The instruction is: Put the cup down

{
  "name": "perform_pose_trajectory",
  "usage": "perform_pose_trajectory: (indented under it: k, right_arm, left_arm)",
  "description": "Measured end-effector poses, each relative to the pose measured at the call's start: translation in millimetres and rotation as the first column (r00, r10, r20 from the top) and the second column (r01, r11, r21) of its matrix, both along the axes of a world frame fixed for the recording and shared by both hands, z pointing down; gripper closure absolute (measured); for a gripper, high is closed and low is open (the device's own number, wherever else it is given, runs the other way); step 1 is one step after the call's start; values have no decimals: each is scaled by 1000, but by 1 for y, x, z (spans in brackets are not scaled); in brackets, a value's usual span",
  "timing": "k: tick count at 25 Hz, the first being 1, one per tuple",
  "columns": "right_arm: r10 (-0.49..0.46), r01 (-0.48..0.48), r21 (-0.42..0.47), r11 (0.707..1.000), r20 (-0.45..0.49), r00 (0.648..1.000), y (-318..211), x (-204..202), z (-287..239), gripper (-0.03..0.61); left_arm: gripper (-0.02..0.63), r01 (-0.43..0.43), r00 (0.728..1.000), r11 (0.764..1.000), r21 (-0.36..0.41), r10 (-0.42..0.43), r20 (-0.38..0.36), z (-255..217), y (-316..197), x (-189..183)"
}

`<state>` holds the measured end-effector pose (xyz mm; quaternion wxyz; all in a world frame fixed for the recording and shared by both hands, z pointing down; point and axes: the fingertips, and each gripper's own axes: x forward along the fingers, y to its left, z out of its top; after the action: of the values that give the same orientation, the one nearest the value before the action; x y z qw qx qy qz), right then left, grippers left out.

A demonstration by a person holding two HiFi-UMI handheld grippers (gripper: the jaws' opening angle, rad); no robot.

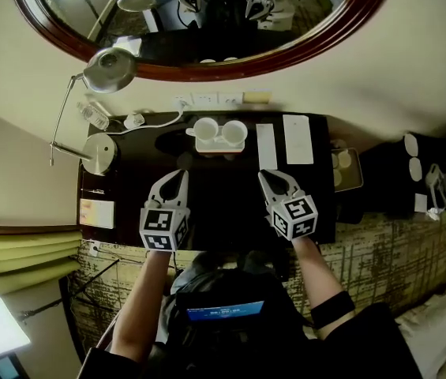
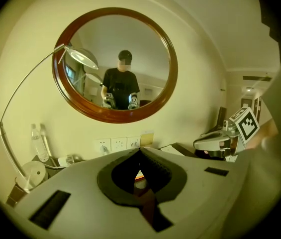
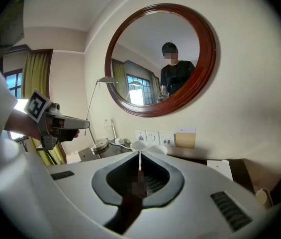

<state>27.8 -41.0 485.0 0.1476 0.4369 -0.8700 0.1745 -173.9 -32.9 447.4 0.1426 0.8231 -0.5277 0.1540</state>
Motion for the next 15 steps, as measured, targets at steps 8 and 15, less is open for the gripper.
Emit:
perform_pose_trajectory:
  k: [8,15]
  right_arm:
    - [-94,94,-15,995,-18,995,-34,-4,39,349]
    - [-140,138,-33,990,-43,989,-79,-4,80,210]
  left_arm:
    - [614,-20,1000,999,-28,20,-1,14,-13,15]
    - [614,-7,1000,998,-58,7,4,28,-21,23]
